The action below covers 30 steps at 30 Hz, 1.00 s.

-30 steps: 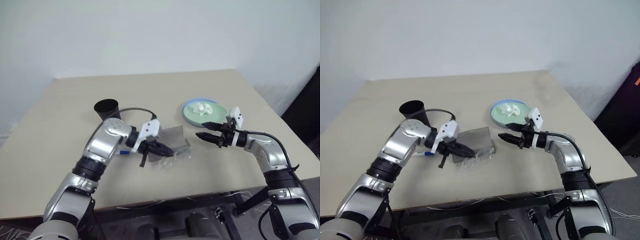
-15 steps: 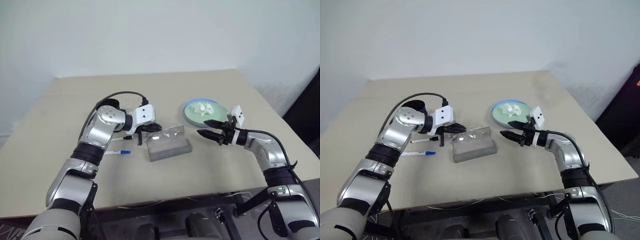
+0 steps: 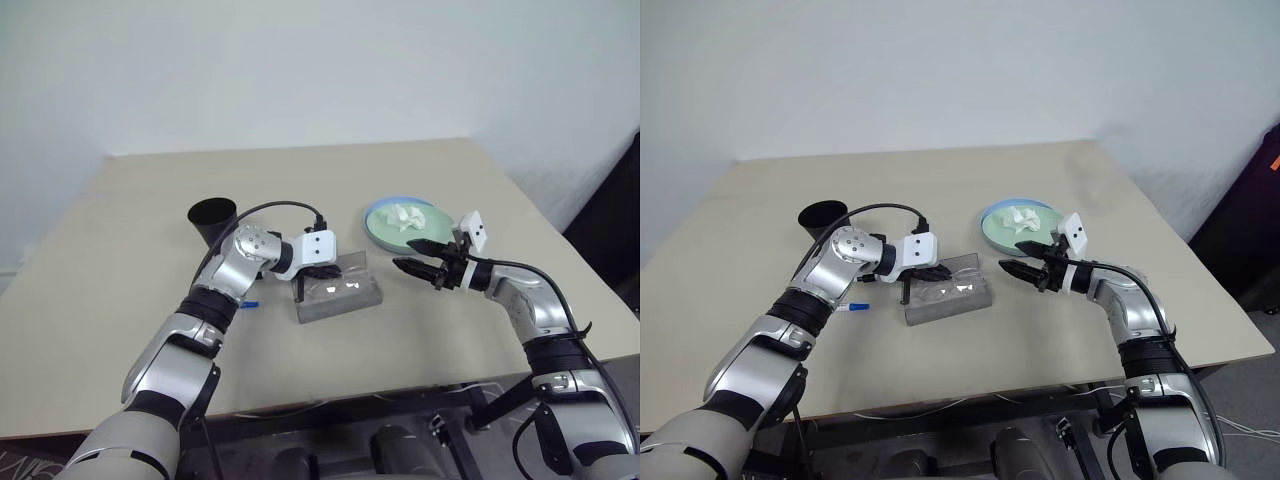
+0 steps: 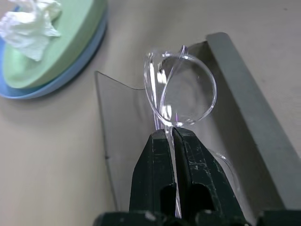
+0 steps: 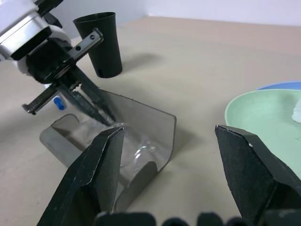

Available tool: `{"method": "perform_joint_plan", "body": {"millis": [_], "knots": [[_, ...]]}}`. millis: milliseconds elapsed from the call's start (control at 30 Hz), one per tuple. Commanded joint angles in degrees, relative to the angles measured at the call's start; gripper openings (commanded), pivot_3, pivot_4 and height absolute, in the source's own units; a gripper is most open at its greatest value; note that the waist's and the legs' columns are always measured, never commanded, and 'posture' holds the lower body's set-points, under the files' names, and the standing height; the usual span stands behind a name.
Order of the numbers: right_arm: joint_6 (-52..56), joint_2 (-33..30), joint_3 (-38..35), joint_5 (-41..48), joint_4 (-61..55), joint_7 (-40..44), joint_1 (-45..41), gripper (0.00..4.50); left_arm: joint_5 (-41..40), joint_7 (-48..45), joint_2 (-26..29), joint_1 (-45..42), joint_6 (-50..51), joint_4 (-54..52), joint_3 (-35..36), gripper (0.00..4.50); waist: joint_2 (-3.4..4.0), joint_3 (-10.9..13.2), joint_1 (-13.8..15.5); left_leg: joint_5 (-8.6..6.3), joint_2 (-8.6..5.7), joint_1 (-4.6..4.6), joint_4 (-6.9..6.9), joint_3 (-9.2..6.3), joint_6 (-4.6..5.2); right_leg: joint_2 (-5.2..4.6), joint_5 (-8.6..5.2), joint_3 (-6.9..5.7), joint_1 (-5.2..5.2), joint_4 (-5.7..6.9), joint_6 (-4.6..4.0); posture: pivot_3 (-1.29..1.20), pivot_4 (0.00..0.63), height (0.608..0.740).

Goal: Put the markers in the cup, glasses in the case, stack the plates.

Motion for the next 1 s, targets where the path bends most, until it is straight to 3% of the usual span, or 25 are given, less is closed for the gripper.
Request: {"method": "perform_joint_plan", "body": {"millis": [33,100,200,400,700,800,967,1000], "knots": [[-1.11,-0.01,-1.23,0.45,-1.90,-0.30,-0.76,3.36,1.02,-0.45,0.07,-0.56,-0.96,-1.40,-0.71,0.02,0.00,0.00,0.01,0.00,0.00,0.00,0.00,0.00,0.00,0.00,0.00,0.00,0.00,0.00,0.00,0.00,0.000,0.740],[-1.25,0.05,-1.20,0.41,-1.72,-0.37,-0.87,3.36,0.33,-1.66,0.00,0.01,0.14,-2.34,-0.58,0.02,0.00,0.00,-0.01,0.00,0.00,0.00,0.00,0.00,0.00,0.00,0.00,0.00,0.00,-0.01,0.00,0.00,0.000,0.740],[-1.46,0.14,-1.16,0.35,-1.49,-0.44,-1.00,3.36,-0.02,-3.04,0.40,0.83,1.25,-3.87,-0.56,0.66,0.00,0.00,0.00,0.00,0.00,-0.01,0.00,-0.01,0.00,0.00,0.00,0.00,0.00,0.00,0.00,0.00,0.000,0.740],[-1.69,0.24,-0.99,0.23,-1.11,-0.36,-1.24,3.36,-1.23,-3.06,0.36,1.53,2.20,-6.16,1.07,2.68,0.00,0.00,0.01,0.00,0.00,0.00,0.00,-0.01,0.00,-0.01,0.00,0.00,0.01,0.00,0.00,0.00,0.000,0.740],[-1.75,0.40,-0.72,0.05,-0.88,-0.27,-1.44,3.36,-3.01,4.84,-1.57,-3.08,1.98,-0.76,6.47,2.68,0.00,0.00,0.03,0.00,0.00,0.00,0.03,-0.04,0.00,-0.01,0.01,-0.01,0.01,0.02,0.01,0.00,0.000,0.740],[-1.75,0.51,-0.66,0.02,-0.94,-0.33,-1.48,3.36,-3.23,6.72,-1.51,-4.51,0.28,1.27,7.86,1.87,0.00,0.00,0.00,0.00,-0.01,0.00,0.03,-0.04,0.00,-0.01,0.01,-0.01,0.01,0.01,0.01,0.00,0.000,0.740],[-1.52,0.63,-0.72,0.26,-1.85,-0.38,-1.52,3.36,0.81,11.84,-0.76,-6.80,-2.12,6.45,6.42,0.09,0.00,0.00,0.03,0.00,-0.01,0.01,0.03,-0.06,0.00,-0.01,0.02,-0.02,0.01,0.03,0.02,0.00,0.000,0.740],[-1.15,0.58,-0.88,0.70,-2.55,-0.18,-1.55,3.36,2.21,12.89,-0.60,-7.17,-2.85,7.92,5.61,0.04,0.00,0.00,0.02,0.00,-0.02,0.00,0.03,-0.06,0.00,0.00,0.02,-0.02,0.01,0.03,0.02,0.00,0.000,0.740]]}}
